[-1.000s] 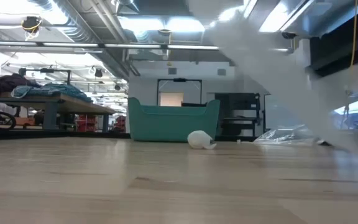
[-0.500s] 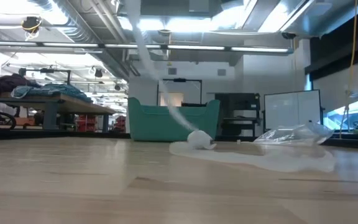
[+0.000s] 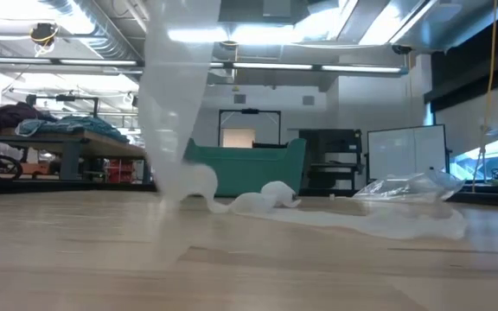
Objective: Roll bandage
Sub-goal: Roll the bottom white bandage
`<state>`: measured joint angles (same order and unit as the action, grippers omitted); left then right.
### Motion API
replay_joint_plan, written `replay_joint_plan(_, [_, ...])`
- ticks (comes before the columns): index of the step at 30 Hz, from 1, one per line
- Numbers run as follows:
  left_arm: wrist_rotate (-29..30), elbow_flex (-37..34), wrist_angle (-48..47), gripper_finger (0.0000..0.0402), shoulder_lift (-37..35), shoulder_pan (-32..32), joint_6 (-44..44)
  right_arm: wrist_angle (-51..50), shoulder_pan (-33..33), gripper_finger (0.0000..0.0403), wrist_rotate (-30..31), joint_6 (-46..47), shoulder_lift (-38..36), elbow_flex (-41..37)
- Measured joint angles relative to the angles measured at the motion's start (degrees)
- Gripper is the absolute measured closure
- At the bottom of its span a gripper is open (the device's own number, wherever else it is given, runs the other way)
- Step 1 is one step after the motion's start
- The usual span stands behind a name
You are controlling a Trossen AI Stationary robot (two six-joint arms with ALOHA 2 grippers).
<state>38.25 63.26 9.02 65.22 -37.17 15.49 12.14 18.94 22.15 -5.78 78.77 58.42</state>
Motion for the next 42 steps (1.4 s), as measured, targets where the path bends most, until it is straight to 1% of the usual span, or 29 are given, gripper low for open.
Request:
replay_joint_plan(3, [-0.48, -3.5, 0.65, 0.0359, 0.95, -0.03, -3.7, 3.46, 0.02, 0.02, -2.04, 0.82, 2.78, 0.16])
replay_joint_plan(5, [0.03, -4.95, -0.03, 0.0359, 1.41, 0.11, -6.08, 4.72, 0.04, 0.0185, -5.46, 1.34, 4.72, 1.29])
replay_joint_plan(8, [0.59, -5.02, 1.35, 0.0359, 1.46, 0.01, -6.55, 4.86, 0.02, 0.0154, -8.3, 1.33, 7.18, 4.0])
replay_joint_plan(10, [0.98, -5.02, 1.44, 0.0359, 1.44, -0.04, -6.54, 4.83, -0.18, 0.0136, -8.84, 0.82, 8.33, 5.72])
replay_joint_plan(13, [1.32, -5.02, 1.28, 0.0359, 1.49, -0.11, -7.16, 4.81, -0.22, 0.012, -9.75, 0.53, 8.93, 7.09])
replay_joint_plan(17, [2.42, -5.02, 0.92, 0.0359, 0.89, -1.99, -8.9, 4.94, -0.22, 0.0116, -9.4, -0.06, 8.95, 7.62])
replay_joint_plan(21, [8.23, -5.02, 2.81, 0.0359, 0.89, -4.45, -6.3, 5.27, -0.22, 0.0116, -5.84, -0.09, 8.98, 7.62])
replay_joint_plan(23, [9.41, -5.02, 3.38, 0.0359, 0.82, -4.95, -5.71, 4.96, -0.21, 0.0116, -5.27, 0.85, 8.98, 7.62])
replay_joint_plan(25, [9.49, -5.02, 3.58, 0.0359, 0.84, -5.11, -5.32, 4.27, -0.2, 0.0116, -5.9, 2.71, 8.98, 7.62])
replay_joint_plan(29, [9.43, -5.02, 2.7, 0.0359, 0.91, -5.27, -6.28, 4.63, -0.22, 0.0116, -9.12, 5.54, 8.98, 7.62])
replay_joint_plan(33, [9.45, -5.02, 2.12, 0.0359, 0.95, -6.0, -5.8, 4.94, -0.22, 0.0116, -7.99, 5.53, 8.98, 7.62])
replay_joint_plan(36, [9.45, -5.02, 2.39, 0.0359, 0.93, -6.65, -4.52, 4.41, -0.22, 0.0116, -7.21, 3.98, 8.98, 7.62])
replay_joint_plan(41, [9.9, -5.02, 4.16, 0.0359, 0.87, -7.64, -2.89, 4.35, -0.24, 0.0116, -11.03, 0.15, 10.1, 6.58])
replay_joint_plan(42, [9.94, -5.0, 4.32, 0.0359, 0.86, -7.72, -2.86, 5.57, -0.24, 0.0116, -11.76, 0.1, 10.8, 6.32])
